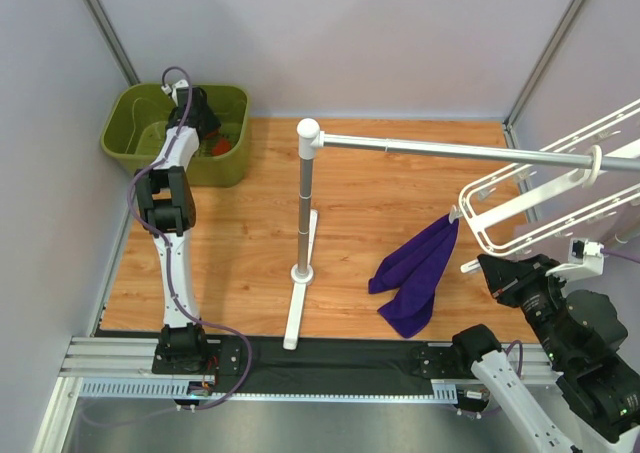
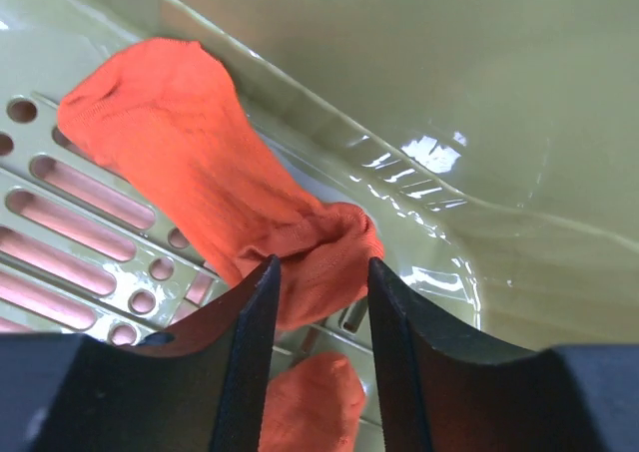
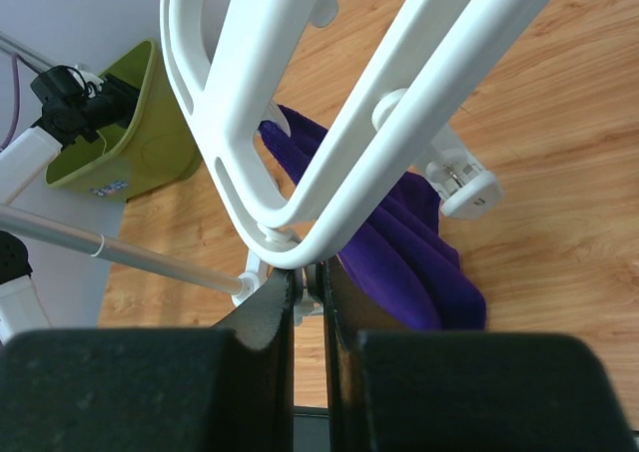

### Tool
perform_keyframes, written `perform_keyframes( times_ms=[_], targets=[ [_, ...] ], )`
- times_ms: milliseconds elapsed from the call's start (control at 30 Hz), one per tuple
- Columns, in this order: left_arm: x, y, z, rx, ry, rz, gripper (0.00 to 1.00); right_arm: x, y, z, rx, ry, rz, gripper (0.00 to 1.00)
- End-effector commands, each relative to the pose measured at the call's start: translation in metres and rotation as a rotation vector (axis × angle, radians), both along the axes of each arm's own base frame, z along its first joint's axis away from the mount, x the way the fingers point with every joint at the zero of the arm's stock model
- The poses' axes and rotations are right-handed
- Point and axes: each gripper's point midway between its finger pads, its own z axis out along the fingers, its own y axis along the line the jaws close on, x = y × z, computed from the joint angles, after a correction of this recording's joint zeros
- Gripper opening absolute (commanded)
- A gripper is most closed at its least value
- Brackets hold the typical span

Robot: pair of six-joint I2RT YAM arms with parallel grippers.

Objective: Clip the socks to the hanger
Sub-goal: Pick up the sock from the bin.

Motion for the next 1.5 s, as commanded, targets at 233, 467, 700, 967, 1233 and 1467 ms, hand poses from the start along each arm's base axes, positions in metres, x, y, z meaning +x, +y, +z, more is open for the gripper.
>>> perform_keyframes(
  times_ms=[233,467,700,967,1233,1467],
  targets=[
    [0.007,0.002,0.008,0.035,-0.031,-0.033,0.27,-0.004,-0.002,-0.040,-0.058,0.168,-0.006,0.00],
    [0.012,-0.001,0.004,0.045,-0.030,-0.066,0.29,-0.006,-0.003,-0.040,-0.059,0.160,-0.008,0.00],
    [0.012,-0.005,-0.009,0.023,-0.010,-0.083,0.22,-0.007,-0.005,-0.038,-0.058,0.153,-0.018,0.00],
    [0.019,-0.001,0.068,0.030,-0.152,-0.038,0.00,-0.003,-0.002,-0.038,-0.068,0.160,-0.004,0.00],
    [-0.009,-0.012,0.163,-0.020,-0.257,-0.055,0.00,-0.001,0.003,-0.044,-0.084,0.191,0.023,0.00],
    [-0.057,-0.028,0.212,-0.127,-0.283,-0.063,0.00,-0.005,0.007,-0.046,-0.095,0.199,0.063,0.00]
  ],
)
